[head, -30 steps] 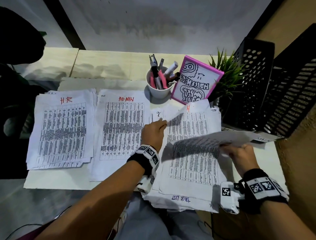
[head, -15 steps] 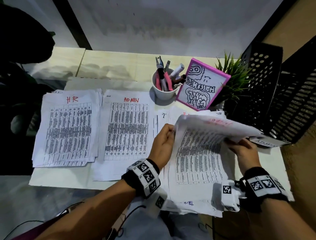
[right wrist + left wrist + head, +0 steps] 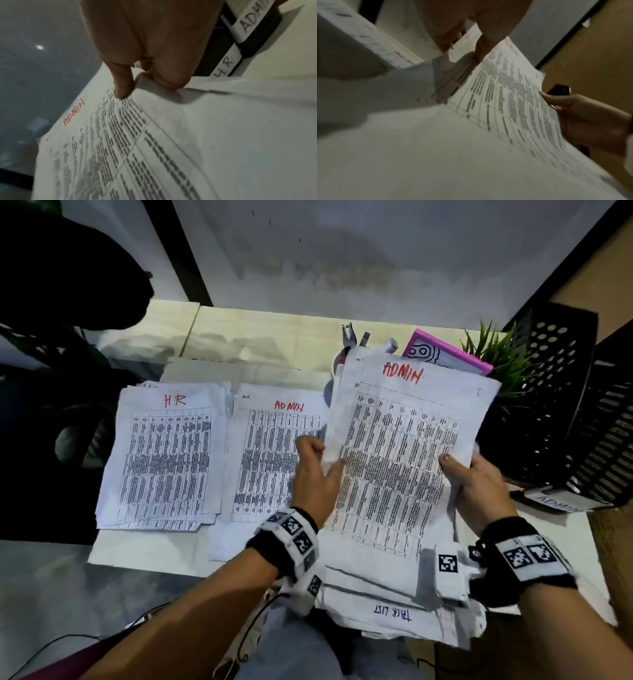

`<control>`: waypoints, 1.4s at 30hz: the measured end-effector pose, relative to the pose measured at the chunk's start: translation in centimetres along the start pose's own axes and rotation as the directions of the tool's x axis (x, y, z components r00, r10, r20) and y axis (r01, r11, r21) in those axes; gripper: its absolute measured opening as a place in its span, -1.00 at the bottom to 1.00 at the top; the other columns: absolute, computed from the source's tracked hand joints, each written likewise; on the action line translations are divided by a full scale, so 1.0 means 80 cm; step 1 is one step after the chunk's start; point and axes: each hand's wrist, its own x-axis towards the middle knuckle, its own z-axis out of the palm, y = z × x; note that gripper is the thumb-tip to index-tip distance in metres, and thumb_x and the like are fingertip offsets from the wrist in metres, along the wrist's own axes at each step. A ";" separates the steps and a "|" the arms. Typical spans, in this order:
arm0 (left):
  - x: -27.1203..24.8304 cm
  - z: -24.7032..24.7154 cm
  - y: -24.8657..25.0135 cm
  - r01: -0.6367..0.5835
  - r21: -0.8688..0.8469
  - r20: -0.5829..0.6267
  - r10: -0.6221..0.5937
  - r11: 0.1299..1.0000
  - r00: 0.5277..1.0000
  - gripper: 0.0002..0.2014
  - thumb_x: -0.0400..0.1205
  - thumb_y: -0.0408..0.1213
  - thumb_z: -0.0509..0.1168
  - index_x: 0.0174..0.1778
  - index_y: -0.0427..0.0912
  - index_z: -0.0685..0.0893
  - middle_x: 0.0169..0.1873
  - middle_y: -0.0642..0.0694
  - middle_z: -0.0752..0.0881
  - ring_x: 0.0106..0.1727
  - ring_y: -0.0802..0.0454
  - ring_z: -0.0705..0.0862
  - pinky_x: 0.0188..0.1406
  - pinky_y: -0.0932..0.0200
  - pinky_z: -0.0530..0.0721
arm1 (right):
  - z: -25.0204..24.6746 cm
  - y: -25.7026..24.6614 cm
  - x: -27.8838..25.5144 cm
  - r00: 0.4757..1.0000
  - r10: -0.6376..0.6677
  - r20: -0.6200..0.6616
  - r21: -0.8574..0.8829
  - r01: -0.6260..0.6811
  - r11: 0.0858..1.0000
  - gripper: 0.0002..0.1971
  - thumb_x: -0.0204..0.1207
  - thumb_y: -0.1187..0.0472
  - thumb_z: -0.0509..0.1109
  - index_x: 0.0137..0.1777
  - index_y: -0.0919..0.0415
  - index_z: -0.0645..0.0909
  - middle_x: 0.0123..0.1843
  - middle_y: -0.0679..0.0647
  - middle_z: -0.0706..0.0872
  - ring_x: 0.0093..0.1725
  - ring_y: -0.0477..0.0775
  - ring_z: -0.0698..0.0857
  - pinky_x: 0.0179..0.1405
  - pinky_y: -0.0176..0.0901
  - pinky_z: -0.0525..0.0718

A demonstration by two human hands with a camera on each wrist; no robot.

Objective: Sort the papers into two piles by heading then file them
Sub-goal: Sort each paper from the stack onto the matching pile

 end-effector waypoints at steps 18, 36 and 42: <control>0.106 -0.179 -0.106 0.225 0.311 -0.114 -0.199 0.923 0.973 -0.61 0.58 -0.61 0.16 0.20 -0.13 0.65 0.24 -0.29 0.64 -0.38 0.21 0.52 -0.58 0.53 0.50 | -0.073 0.035 -0.005 0.894 0.032 -0.447 -0.834 -0.429 0.348 -0.25 0.24 0.10 0.69 0.34 0.43 0.46 0.30 0.39 0.61 0.28 0.36 0.59 0.13 0.07 0.55; 0.091 -0.186 -0.078 0.459 -0.165 -0.041 -0.471 0.873 0.881 -0.45 0.49 -0.61 0.27 0.42 -0.21 0.54 0.46 -0.48 0.41 0.40 -0.40 0.48 0.43 -0.06 0.39 | -0.088 0.055 -0.007 0.893 0.023 -0.449 -0.785 -0.406 0.468 -0.57 0.28 0.26 0.64 0.07 0.30 0.54 0.02 0.29 0.68 -0.13 0.19 0.61 -0.14 -0.10 0.52; 0.076 -0.209 -0.106 0.410 -0.150 -0.074 -0.423 0.900 0.903 -0.37 0.47 -0.65 0.33 0.41 -0.03 0.52 -0.11 -0.01 0.73 -0.33 -0.03 0.59 -0.30 0.08 0.59 | -0.087 0.053 -0.007 0.914 0.003 -0.405 -0.806 -0.359 0.471 -0.60 0.28 0.30 0.61 0.05 0.26 0.52 -0.08 0.19 0.62 -0.14 0.18 0.61 -0.15 -0.12 0.52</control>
